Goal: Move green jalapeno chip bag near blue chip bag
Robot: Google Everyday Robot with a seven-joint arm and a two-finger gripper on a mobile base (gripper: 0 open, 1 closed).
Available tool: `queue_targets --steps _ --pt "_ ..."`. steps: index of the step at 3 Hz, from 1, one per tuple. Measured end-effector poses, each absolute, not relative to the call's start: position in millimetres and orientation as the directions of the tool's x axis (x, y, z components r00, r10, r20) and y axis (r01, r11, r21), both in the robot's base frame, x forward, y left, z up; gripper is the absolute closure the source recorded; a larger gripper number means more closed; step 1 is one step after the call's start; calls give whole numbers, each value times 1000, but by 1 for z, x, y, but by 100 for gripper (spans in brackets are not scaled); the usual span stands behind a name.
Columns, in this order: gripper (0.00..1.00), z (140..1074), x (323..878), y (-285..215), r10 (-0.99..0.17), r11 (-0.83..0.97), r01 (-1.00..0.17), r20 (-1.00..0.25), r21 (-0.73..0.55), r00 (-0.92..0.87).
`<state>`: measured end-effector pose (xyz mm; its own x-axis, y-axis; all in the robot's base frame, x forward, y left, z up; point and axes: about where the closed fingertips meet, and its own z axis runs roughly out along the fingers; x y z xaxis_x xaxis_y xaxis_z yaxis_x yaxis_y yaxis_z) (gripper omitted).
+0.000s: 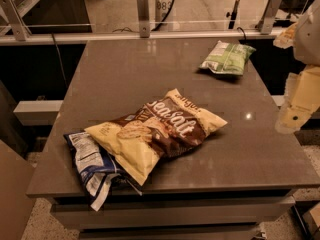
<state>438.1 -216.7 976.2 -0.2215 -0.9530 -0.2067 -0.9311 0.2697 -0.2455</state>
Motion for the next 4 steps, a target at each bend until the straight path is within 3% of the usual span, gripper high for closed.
queue_targets --steps 2,4 --pt "0 979 441 -215 -950 275 -923 -224 -269 -218" --pt "0 960 479 -231 -903 364 -876 -350 -316 -249"
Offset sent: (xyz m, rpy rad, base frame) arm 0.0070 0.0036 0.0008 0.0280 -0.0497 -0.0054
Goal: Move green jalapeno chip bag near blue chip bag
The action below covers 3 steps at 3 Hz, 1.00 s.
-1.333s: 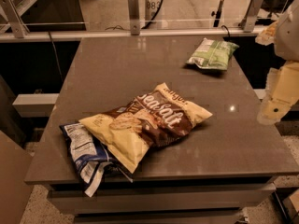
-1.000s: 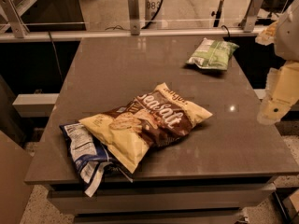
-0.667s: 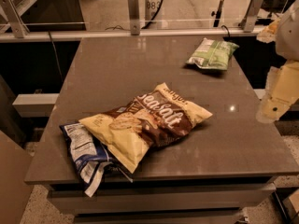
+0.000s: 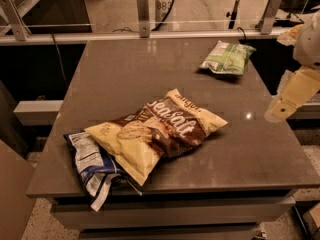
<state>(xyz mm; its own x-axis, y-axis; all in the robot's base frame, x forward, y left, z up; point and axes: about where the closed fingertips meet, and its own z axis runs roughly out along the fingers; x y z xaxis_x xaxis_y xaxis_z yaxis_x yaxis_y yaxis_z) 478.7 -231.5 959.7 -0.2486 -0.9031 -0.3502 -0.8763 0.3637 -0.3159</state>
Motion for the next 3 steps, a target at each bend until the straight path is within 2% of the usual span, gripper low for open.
queue_targets --steps 1,3 --pt "0 960 479 -231 -903 364 -876 -350 -316 -249" --pt "0 940 526 -255 -851 477 -801 -417 -360 -319"
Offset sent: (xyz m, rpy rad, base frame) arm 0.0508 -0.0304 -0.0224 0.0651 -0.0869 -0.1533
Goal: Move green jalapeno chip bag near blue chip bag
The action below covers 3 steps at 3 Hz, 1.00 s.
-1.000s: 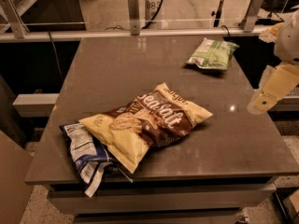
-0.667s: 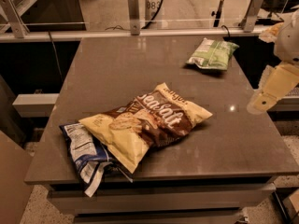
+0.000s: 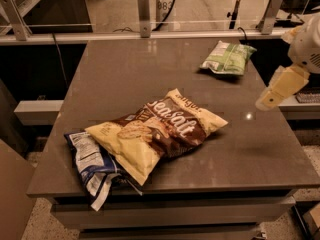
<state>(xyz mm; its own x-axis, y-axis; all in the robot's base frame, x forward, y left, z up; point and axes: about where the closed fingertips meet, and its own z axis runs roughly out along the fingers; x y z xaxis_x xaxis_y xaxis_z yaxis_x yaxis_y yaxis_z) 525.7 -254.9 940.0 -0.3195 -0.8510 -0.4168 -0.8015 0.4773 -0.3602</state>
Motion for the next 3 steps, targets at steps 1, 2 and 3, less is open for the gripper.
queue_targets --steps 1,2,3 --pt "0 929 555 -267 -816 530 -753 -475 -390 -329" --pt "0 920 592 -274 -781 563 -719 -545 -407 -304" --pt "0 916 596 -274 -778 567 -716 -550 -407 -303"
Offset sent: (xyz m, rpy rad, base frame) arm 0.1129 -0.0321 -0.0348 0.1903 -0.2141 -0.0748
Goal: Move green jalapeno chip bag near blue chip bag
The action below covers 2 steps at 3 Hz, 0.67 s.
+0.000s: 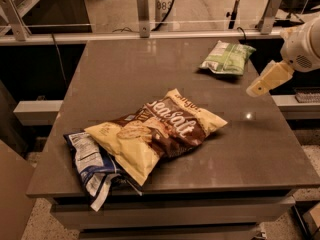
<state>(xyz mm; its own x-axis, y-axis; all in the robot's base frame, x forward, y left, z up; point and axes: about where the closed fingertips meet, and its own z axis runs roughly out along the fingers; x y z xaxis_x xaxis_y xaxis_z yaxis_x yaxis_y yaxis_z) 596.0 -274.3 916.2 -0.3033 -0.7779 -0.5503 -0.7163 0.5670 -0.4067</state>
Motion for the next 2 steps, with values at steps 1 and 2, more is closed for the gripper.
queue_targets --steps 1,2 --pt "0 904 603 -281 -757 600 -699 -558 -388 -341" --pt "0 884 627 -279 -714 634 -682 -613 -363 -337"
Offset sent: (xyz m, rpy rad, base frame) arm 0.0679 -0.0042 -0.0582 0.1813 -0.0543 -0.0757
